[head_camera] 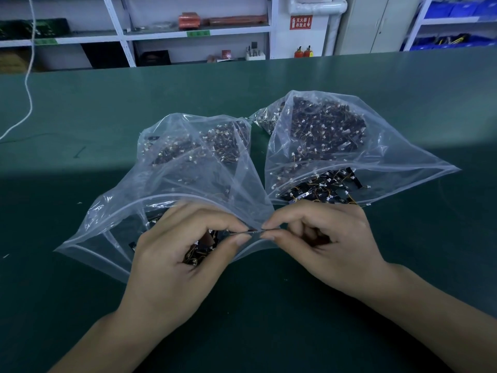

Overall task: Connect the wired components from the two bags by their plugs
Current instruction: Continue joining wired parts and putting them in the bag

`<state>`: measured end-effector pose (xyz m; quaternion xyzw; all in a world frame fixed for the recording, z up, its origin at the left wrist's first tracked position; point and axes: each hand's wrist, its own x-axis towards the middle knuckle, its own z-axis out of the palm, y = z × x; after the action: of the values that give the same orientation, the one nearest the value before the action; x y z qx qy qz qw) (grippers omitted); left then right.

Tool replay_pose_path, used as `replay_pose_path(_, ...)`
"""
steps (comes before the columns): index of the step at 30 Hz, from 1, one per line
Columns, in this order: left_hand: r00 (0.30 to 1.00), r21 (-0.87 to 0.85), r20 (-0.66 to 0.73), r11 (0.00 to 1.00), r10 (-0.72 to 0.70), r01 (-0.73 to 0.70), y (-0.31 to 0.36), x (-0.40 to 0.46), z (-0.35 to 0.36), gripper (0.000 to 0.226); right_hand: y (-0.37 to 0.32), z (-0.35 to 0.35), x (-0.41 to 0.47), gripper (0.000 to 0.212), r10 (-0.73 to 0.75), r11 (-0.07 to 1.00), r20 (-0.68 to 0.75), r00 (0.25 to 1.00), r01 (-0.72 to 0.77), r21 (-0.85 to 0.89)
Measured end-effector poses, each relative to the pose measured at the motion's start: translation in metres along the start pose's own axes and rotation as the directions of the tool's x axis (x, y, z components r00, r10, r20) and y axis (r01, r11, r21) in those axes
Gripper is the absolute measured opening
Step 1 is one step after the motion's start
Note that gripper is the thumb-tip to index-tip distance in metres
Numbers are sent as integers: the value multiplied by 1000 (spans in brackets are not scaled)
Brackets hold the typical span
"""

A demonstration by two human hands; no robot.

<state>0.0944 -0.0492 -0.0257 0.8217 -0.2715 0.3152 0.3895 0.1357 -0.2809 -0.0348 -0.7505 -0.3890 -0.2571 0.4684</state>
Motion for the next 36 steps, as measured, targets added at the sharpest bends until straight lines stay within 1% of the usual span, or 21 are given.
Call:
replay_pose_path(6, 1000, -8, 20, 1000, -9, 9, 1, 1, 1, 6, 1, 0, 0, 7, 10, 1000, 4, 1000, -10, 5)
replay_pose_path(10, 999, 8, 30, 1000, -10, 10, 0, 1, 0, 7, 2, 0, 0, 5, 27, 1000, 38, 999, -27, -9)
replay_pose_path(12, 999, 23, 33, 1000, -10, 9, 0, 0, 0, 11, 4, -1, -1, 6, 45, 999, 47, 998, -45, 10)
replay_pose_path(15, 999, 31, 27, 999, -30, 29, 2, 0, -1, 18, 10, -5, 0, 11, 96, 994, 93, 991, -101, 51)
replay_pose_path(17, 999, 34, 18, 998, -45, 45, 1, 0, -3, 17, 17, -10, 2, 17, 134, 990, 147, 980, -139, 24)
replay_pose_path(19, 998, 50, 21, 997, -56, 55, 0, 0, -4, 15, 23, -16, 3, 17, 174, 984, 182, 968, -177, 2)
replay_pose_path(23, 998, 85, 44, 995, -48, 45, -2, 2, -4, 17, 32, -25, 3, 19, 260, 966, 188, 947, -257, -38)
replay_pose_path(26, 998, 92, 45, 995, -40, 36, -3, 2, -5, 22, 37, -28, 4, 26, 356, 934, 131, 925, -346, -90)
replay_pose_path(28, 998, 93, 44, 995, -40, 36, -2, 2, -5, 23, 43, -30, 5, 27, 427, 900, 81, 901, -414, -135)
replay_pose_path(30, 998, 97, 45, 994, -43, 39, -2, 2, -4, 24, 48, -30, 4, 28, 467, 872, 43, 883, -453, -186)
replay_pose_path(33, 998, 91, 48, 995, -47, 43, -2, 3, -4, 23, 52, -31, 5, 27, 465, 861, -60, 883, -467, -204)
replay_pose_path(36, 998, 87, 54, 996, -39, 35, -2, 3, -4, 23, 53, -36, 6, 20, 438, 864, -163, 884, -464, -198)
